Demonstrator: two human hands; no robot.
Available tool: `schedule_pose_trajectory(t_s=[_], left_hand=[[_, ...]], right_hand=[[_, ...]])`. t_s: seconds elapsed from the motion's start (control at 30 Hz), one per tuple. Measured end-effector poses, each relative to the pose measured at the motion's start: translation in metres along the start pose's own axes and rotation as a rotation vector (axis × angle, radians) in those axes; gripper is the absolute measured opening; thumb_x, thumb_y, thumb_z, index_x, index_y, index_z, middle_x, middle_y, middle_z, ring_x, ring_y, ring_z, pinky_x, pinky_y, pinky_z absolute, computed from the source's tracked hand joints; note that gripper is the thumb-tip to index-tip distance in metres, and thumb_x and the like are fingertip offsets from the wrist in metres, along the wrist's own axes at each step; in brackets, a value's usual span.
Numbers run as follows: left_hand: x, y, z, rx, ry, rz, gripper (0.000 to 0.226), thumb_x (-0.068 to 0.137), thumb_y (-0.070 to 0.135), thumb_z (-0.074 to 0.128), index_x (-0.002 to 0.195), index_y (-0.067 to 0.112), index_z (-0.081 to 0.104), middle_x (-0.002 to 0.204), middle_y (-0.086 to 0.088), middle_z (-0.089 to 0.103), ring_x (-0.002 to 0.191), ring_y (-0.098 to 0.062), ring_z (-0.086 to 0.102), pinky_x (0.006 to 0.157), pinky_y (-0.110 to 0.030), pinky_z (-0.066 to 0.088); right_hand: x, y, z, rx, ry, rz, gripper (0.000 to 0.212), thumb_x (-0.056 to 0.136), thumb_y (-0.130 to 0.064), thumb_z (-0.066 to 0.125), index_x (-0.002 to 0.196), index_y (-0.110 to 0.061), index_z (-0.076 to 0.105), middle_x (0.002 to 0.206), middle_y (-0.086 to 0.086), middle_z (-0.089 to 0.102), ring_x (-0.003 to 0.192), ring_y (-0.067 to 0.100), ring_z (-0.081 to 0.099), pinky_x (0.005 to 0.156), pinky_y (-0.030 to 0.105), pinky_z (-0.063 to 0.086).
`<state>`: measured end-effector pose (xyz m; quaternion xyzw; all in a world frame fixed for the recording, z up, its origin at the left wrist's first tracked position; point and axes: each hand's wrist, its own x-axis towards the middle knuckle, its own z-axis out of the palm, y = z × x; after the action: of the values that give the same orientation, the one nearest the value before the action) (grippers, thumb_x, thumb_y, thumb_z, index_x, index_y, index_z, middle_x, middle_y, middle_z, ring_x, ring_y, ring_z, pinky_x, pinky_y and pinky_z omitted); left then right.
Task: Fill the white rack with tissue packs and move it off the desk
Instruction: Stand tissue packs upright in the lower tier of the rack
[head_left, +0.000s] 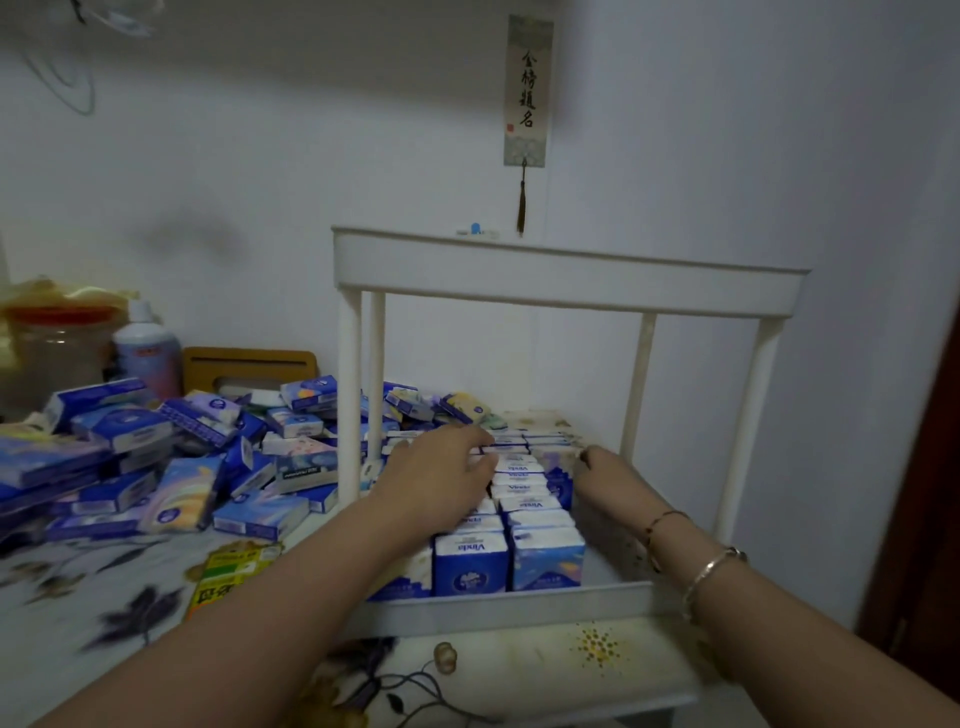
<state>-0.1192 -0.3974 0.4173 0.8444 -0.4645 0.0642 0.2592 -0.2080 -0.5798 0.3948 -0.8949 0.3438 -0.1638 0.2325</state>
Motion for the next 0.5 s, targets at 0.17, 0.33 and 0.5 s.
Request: schedule_pose_trajectory(t_s=[0.17,0.33,0.5], left_hand=[[-0.031,0.007,-0.027,-0.225,0.045,0.153,0.027,0.098,0.027,0.047,0.122,0.026,0.059,0.125,0.015,0.056,0.116,0.002,0.049,0.087,-0.009,0.035],[-0.081,0.009,-0.049,-0.371,0.115,0.159,0.019,0.095,0.019,0.054,0.100,0.030,0.068,0.099,0.023,0.066,0.094,0.011,0.059,0.082,-0.008,0.047],[-0.115,-0.022,-0.075,-0.429,0.230,0.042,0.022,0.092,0.013,0.057,0.087,0.028,0.071,0.088,0.022,0.068,0.087,0.005,0.063,0.074,-0.009,0.048]], right_hand=[[-0.036,-0.015,-0.027,0.194,0.124,-0.231,0.032,0.090,-0.008,0.052,0.121,-0.013,0.055,0.131,0.005,0.052,0.118,0.016,0.048,0.084,0.019,0.035],[-0.086,-0.048,-0.031,0.293,0.173,-0.482,0.027,0.087,-0.004,0.052,0.098,-0.027,0.060,0.108,-0.011,0.061,0.105,0.004,0.054,0.086,0.021,0.043],[-0.125,-0.093,-0.019,0.321,0.162,-0.716,0.028,0.087,-0.009,0.049,0.100,-0.033,0.057,0.104,-0.021,0.057,0.100,-0.010,0.050,0.078,0.005,0.037]])
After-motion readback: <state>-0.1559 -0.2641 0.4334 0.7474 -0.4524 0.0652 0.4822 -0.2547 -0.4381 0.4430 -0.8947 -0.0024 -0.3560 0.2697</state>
